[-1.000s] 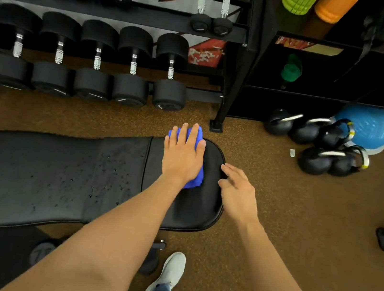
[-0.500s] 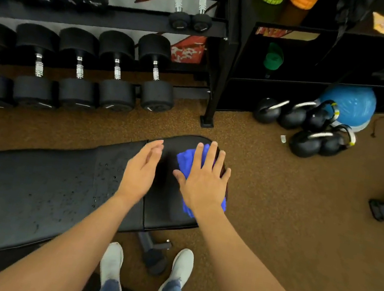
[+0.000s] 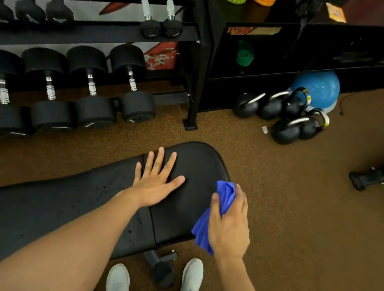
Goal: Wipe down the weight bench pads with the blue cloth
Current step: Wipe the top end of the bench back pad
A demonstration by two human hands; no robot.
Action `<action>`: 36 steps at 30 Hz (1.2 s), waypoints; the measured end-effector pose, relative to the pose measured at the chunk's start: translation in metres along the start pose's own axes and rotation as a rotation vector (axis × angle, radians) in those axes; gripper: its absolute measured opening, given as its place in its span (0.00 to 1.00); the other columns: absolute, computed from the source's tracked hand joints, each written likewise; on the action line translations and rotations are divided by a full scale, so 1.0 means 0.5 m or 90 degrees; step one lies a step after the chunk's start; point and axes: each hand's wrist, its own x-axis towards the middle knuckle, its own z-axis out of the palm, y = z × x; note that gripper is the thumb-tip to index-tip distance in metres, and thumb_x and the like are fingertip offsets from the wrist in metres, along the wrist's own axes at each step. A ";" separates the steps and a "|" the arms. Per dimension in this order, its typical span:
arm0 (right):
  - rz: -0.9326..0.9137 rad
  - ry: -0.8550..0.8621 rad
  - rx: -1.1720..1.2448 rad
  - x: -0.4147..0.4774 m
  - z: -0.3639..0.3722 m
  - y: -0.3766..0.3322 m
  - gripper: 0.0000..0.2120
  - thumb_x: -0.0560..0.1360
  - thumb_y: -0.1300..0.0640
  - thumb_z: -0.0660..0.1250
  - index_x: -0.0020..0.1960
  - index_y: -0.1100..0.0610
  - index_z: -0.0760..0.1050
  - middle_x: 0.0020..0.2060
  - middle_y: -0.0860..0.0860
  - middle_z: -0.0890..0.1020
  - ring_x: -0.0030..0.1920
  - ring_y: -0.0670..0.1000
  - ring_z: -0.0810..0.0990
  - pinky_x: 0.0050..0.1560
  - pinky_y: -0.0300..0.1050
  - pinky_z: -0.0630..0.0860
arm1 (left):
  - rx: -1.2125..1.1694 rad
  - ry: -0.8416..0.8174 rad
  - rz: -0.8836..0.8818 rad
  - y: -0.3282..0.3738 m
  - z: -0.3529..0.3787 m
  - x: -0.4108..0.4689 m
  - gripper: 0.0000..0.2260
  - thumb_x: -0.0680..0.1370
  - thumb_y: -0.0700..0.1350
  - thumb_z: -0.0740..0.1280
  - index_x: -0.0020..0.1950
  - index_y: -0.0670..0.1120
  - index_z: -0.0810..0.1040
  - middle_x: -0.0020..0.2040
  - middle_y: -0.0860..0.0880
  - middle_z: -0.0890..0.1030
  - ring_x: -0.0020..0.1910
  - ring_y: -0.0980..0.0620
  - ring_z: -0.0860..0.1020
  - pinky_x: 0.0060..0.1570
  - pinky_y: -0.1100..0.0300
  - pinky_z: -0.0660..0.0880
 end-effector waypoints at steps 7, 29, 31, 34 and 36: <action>-0.085 -0.023 -0.108 0.135 -0.013 -0.062 0.37 0.78 0.27 0.46 0.73 0.53 0.66 0.71 0.54 0.67 0.67 0.58 0.72 0.61 0.58 0.74 | 0.026 0.001 -0.003 -0.003 0.016 0.008 0.34 0.80 0.72 0.46 0.75 0.67 0.26 0.71 0.59 0.17 0.71 0.52 0.18 0.72 0.43 0.24; -0.197 -0.160 -0.004 0.126 -0.038 0.007 0.25 0.83 0.37 0.49 0.79 0.36 0.50 0.80 0.44 0.58 0.73 0.57 0.66 0.70 0.58 0.68 | 0.014 0.147 -0.023 0.009 0.041 -0.001 0.33 0.80 0.70 0.51 0.78 0.68 0.34 0.78 0.60 0.28 0.78 0.53 0.29 0.77 0.44 0.33; -0.244 -0.162 -0.075 0.183 -0.027 -0.040 0.24 0.83 0.37 0.48 0.79 0.35 0.50 0.79 0.45 0.58 0.71 0.60 0.67 0.68 0.62 0.69 | -0.002 0.182 -0.020 0.011 0.048 -0.001 0.33 0.80 0.69 0.53 0.79 0.68 0.37 0.79 0.60 0.30 0.79 0.54 0.30 0.77 0.44 0.34; -0.343 -0.195 -0.181 0.264 0.000 -0.121 0.25 0.83 0.37 0.47 0.79 0.36 0.51 0.79 0.45 0.59 0.69 0.62 0.68 0.65 0.65 0.70 | -0.032 0.208 -0.018 0.006 0.056 0.003 0.33 0.80 0.68 0.55 0.80 0.68 0.40 0.79 0.61 0.33 0.79 0.55 0.32 0.77 0.45 0.34; -0.394 -0.229 -0.204 0.296 0.020 -0.158 0.25 0.82 0.35 0.48 0.78 0.36 0.55 0.77 0.44 0.63 0.69 0.63 0.69 0.65 0.65 0.70 | -0.034 0.209 -0.020 0.003 0.057 0.003 0.34 0.80 0.68 0.56 0.80 0.68 0.41 0.80 0.61 0.34 0.79 0.56 0.33 0.77 0.45 0.34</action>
